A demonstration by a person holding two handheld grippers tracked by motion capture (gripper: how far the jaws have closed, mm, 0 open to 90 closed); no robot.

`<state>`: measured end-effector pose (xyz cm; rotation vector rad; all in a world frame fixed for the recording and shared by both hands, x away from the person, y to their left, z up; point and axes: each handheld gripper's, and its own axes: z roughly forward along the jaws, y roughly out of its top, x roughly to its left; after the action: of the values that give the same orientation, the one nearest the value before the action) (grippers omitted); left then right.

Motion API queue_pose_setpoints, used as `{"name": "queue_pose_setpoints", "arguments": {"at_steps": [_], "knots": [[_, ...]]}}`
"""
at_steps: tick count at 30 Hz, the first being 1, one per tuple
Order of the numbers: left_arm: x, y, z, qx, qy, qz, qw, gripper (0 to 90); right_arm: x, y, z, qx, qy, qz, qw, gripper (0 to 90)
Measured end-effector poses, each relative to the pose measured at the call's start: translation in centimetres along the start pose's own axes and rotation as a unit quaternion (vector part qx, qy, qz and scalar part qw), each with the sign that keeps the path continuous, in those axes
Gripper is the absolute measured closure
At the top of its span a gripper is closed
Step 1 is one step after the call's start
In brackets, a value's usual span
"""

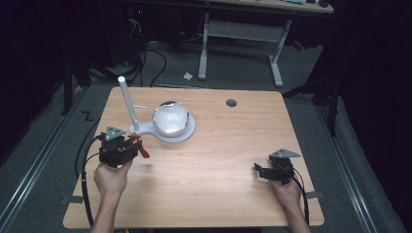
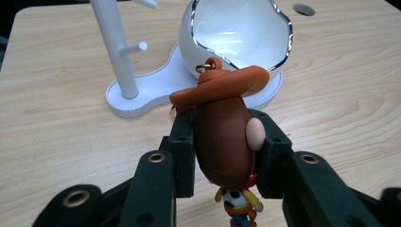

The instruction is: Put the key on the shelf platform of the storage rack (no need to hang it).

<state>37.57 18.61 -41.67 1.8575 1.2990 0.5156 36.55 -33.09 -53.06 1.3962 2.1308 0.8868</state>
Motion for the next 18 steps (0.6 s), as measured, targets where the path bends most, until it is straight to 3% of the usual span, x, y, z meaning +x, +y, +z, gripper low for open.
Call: {"name": "queue_pose_setpoints", "arguments": {"at_steps": [7,18], "knots": [[0.0,1.0,-1.4,-0.003,-0.012,0.008,0.9999,65.5,0.0,0.0,0.0,0.0,0.0,0.0,1.0,25.7],[-0.3,2.9,-2.2,-0.006,-0.032,0.028,0.9991,65.5,0.0,0.0,0.0,0.0,0.0,0.0,1.0,25.7]]}}
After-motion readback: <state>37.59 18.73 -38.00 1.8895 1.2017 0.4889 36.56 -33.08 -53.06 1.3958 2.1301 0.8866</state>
